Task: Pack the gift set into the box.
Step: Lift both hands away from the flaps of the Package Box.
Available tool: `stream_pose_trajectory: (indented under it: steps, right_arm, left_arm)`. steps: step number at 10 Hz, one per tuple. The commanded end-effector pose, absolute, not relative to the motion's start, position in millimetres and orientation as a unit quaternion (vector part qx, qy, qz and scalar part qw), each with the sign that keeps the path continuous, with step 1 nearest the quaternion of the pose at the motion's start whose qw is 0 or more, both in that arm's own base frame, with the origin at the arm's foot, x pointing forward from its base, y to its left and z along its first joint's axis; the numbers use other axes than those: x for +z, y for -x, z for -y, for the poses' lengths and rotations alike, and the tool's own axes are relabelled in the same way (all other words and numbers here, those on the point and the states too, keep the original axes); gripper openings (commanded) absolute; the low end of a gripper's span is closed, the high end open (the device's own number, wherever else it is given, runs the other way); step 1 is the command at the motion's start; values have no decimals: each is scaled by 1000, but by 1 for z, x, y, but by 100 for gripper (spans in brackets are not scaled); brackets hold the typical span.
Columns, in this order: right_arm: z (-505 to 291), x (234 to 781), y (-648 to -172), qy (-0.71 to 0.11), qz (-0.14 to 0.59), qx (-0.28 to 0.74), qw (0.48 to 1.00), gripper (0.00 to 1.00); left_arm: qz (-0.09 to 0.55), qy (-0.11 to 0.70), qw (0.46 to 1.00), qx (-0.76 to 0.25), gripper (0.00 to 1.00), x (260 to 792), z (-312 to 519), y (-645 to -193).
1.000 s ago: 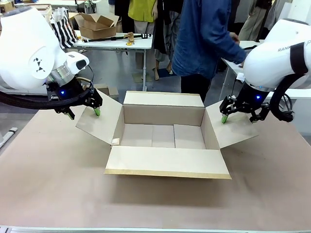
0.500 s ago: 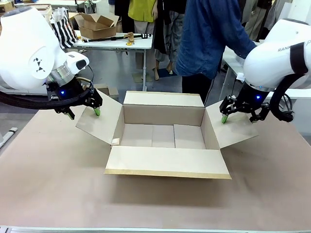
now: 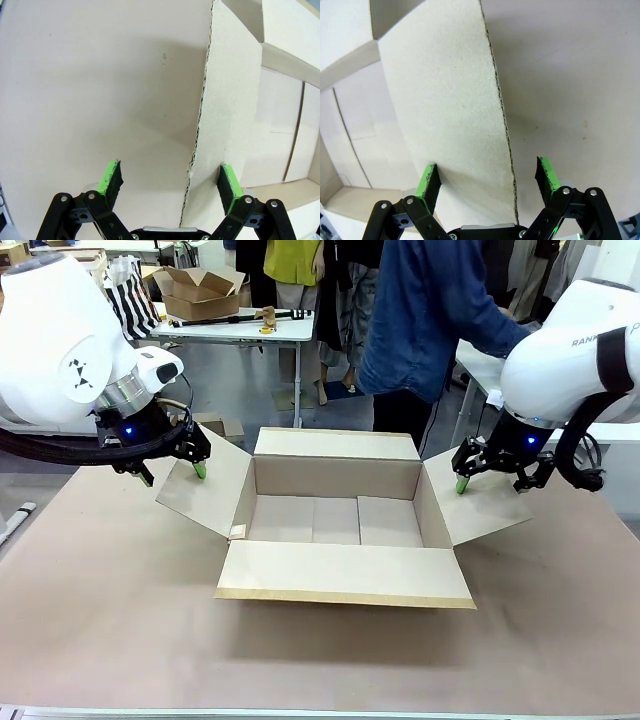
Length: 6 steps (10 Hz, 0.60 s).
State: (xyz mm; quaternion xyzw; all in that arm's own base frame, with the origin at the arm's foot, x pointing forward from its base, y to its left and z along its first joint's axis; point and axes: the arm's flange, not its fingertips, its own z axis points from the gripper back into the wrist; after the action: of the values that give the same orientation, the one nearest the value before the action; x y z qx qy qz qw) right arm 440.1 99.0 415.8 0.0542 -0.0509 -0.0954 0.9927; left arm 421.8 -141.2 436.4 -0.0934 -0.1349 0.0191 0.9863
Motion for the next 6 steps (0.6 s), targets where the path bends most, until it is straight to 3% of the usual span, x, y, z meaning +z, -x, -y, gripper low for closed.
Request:
stream_pose_trajectory:
  steps: [1,6]
  right_arm:
    - [-99,421,-441,-42,51,-102,993,100]
    - [-99,421,-441,-42,51,-102,993,100]
  left_arm:
    - [134,85,987,25,100,438,141,-421]
    - [134,85,987,25,100,438,141,-421]
